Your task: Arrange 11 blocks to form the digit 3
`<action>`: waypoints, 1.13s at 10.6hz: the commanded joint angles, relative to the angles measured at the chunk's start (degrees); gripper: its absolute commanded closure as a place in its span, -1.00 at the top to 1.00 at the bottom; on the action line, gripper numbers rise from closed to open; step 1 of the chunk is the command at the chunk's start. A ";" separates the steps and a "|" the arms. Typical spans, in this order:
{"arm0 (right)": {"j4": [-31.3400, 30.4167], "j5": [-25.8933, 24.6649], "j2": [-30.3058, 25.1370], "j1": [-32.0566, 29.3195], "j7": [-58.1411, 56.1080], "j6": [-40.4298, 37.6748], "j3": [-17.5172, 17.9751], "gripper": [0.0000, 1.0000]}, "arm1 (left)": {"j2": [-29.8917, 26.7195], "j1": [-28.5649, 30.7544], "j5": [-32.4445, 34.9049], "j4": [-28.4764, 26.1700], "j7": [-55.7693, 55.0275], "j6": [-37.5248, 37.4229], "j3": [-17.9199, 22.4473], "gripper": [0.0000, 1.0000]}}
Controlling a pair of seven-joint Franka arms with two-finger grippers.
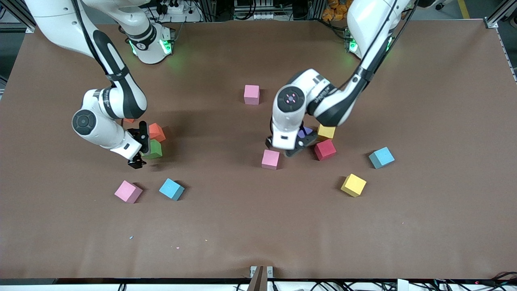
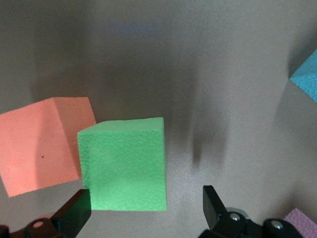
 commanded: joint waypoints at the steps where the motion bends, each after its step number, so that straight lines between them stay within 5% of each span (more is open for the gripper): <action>1: -1.16 -0.26 0.68 0.18 -1.33 2.11 -0.02 1.00 | 5.11 -1.27 1.31 6.09 -11.54 -0.19 1.83 1.00; 8: -1.17 -0.09 -0.46 0.09 -3.44 -0.43 0.68 1.00 | 9.67 -5.04 1.75 9.26 -34.33 7.35 3.24 1.00; 12: 0.84 -0.35 -1.08 -2.00 -14.28 -0.78 1.12 1.00 | 11.61 -8.56 1.75 9.09 -44.61 13.25 8.43 1.00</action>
